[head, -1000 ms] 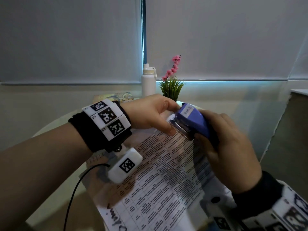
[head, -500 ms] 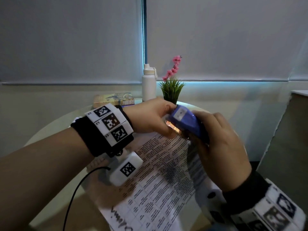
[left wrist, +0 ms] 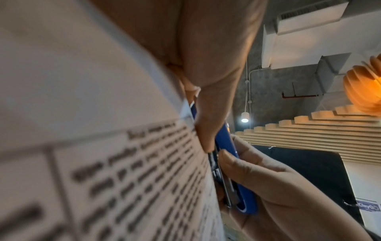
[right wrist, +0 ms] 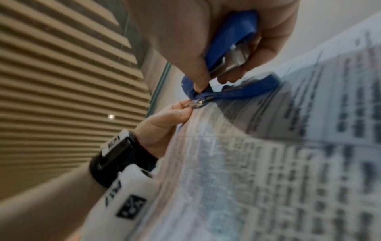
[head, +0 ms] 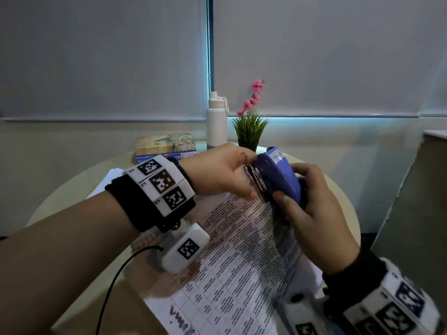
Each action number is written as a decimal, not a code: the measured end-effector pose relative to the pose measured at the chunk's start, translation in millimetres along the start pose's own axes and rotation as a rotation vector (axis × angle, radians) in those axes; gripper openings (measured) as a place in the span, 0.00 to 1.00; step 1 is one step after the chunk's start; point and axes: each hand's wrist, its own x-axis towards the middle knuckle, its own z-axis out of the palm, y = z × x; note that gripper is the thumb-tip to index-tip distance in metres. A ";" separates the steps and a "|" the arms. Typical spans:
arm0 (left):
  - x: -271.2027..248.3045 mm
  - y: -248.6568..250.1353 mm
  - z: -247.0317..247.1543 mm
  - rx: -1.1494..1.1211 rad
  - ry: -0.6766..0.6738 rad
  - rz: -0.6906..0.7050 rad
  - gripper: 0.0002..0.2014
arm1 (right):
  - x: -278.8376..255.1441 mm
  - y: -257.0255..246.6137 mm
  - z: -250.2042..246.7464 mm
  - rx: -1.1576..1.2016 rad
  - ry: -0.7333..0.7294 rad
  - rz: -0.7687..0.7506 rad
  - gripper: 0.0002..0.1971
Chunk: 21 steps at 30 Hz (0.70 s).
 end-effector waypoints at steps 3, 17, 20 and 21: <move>0.8 0.4 6.5 0.001 0.008 -0.002 0.20 | -8.4 -1.0 3.6 -0.142 0.087 -0.091 0.19; -17.7 -36.3 -7.4 0.131 0.076 -0.110 0.23 | -3.3 17.6 -39.1 0.213 0.173 0.215 0.20; -35.5 -58.5 -27.0 0.082 0.132 -0.154 0.23 | -24.4 37.4 -69.6 0.220 0.221 0.306 0.20; -41.1 -62.1 -29.1 0.062 0.147 -0.153 0.24 | -33.8 44.0 -78.6 0.217 0.240 0.340 0.21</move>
